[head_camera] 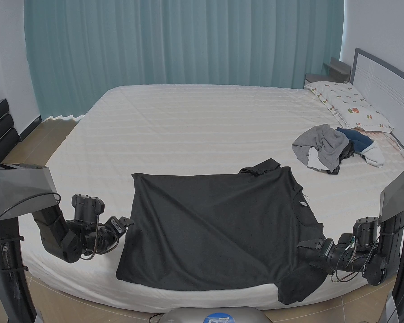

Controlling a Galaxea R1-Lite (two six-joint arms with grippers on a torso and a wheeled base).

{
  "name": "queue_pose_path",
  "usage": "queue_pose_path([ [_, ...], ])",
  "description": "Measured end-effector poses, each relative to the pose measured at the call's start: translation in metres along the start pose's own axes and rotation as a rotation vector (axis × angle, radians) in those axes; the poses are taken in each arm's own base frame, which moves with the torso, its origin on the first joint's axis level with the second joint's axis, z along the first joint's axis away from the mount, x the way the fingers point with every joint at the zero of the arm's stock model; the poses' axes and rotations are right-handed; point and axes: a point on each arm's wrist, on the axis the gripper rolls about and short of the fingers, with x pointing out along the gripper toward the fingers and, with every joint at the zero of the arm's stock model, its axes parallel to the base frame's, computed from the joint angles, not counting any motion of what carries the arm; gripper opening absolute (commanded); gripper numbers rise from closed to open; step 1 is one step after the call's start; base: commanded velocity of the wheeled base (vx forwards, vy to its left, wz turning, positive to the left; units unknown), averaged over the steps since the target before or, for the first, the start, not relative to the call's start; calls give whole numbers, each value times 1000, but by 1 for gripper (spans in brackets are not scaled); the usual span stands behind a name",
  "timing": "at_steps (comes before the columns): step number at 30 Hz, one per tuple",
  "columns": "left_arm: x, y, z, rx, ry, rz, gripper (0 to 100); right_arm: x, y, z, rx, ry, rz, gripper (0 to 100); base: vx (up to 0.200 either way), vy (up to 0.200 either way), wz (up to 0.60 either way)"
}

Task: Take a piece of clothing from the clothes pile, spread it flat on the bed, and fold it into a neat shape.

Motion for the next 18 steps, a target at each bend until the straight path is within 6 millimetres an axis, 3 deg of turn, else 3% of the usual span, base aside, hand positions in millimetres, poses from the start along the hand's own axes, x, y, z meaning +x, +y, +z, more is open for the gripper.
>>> queue_pose_path([
  [11,-33,20,-26,169,89,-69,100,-1,-1,-1,3,3,-4,100,0,0,0],
  [18,-32,26,-42,255,119,-29,100,-1,-1,-2,3,5,-6,100,0,0,0],
])
